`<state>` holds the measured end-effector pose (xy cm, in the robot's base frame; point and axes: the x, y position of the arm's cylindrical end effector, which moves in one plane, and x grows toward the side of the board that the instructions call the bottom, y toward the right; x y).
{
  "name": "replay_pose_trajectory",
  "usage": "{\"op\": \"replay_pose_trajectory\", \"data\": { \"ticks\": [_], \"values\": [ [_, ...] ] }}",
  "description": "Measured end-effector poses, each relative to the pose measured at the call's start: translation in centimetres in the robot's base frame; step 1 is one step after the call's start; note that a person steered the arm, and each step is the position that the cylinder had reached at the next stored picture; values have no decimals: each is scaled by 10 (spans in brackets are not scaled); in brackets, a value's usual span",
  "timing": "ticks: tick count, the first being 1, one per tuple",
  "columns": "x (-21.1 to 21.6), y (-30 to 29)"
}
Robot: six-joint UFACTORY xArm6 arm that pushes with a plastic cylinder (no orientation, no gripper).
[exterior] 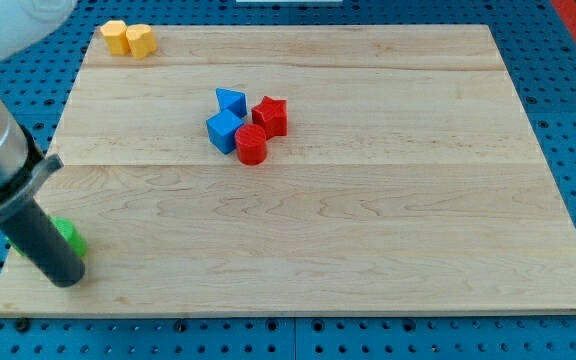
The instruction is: Move the green blocks below the blue blocks
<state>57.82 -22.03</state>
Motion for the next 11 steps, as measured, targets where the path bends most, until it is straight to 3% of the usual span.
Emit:
{"op": "replay_pose_trajectory", "data": {
  "ticks": [1, 2, 3, 4, 5, 7, 9, 11],
  "values": [
    [-30, 6],
    [-29, 14],
    [19, -7],
    [19, -78],
    [-1, -83],
    [-52, -37],
    [-57, -82],
    [-84, -11]
  ]
}}
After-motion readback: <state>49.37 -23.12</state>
